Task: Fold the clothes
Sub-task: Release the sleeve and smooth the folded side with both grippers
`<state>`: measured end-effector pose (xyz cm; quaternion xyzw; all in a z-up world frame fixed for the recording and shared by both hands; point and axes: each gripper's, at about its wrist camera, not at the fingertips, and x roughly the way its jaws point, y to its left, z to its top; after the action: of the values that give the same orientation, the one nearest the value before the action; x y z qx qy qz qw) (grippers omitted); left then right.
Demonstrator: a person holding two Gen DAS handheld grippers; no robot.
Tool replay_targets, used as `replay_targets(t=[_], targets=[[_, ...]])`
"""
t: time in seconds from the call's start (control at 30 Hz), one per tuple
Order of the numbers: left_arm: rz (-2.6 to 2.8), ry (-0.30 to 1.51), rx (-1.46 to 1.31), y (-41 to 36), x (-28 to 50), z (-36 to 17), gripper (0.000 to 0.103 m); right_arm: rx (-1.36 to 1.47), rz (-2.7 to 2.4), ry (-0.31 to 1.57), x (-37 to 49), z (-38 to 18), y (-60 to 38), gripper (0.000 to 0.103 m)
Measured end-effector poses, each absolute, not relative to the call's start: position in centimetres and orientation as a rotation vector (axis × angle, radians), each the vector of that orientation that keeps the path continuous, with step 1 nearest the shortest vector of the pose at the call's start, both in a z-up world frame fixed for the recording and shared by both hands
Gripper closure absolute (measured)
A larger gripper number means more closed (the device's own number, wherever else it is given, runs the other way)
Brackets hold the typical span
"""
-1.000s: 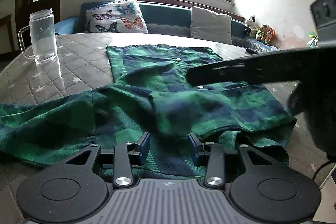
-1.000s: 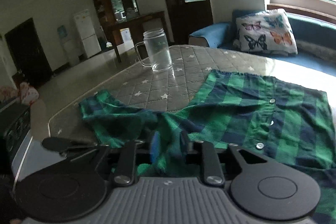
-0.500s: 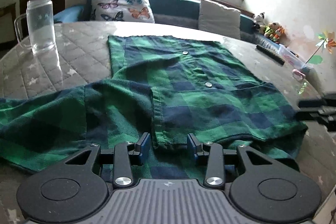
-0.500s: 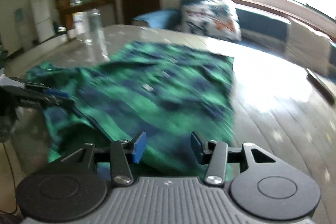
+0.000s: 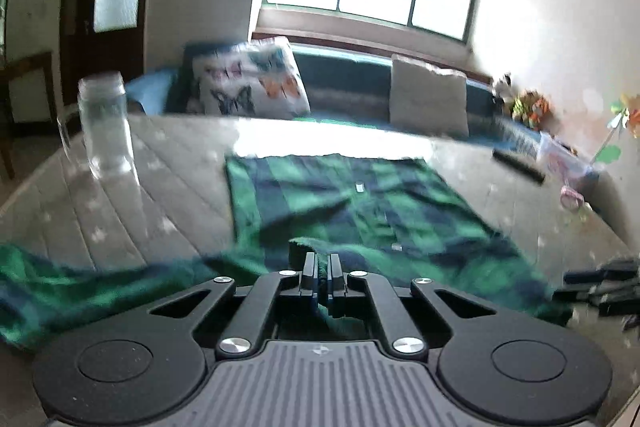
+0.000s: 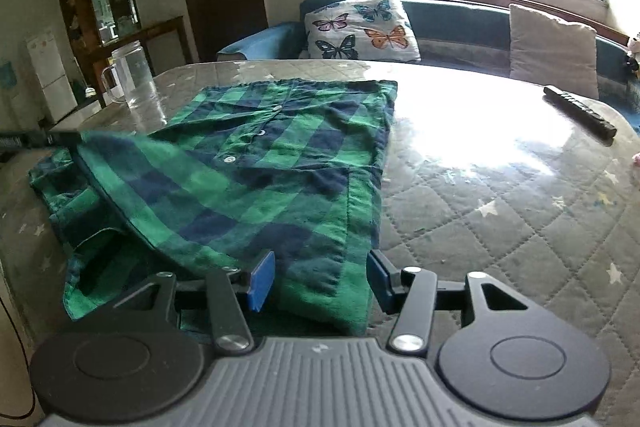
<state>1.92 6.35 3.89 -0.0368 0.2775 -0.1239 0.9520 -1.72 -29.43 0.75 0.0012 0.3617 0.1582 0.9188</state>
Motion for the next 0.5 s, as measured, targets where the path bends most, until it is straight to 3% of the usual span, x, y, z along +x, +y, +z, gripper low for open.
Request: replay_targets(t=[0.3,0.5], targets=[[-0.197,0.696,-0.035,6.8,3.4,0.4,0.098,-0.025,0.361,0.805,-0.8,-1.1,-28.5,0.051],[-0.164,0.702,-0.002,7.1,3.4,-0.1,0.095,-0.074,0.371,0.765,0.0,0.9,-28.1,0.052]])
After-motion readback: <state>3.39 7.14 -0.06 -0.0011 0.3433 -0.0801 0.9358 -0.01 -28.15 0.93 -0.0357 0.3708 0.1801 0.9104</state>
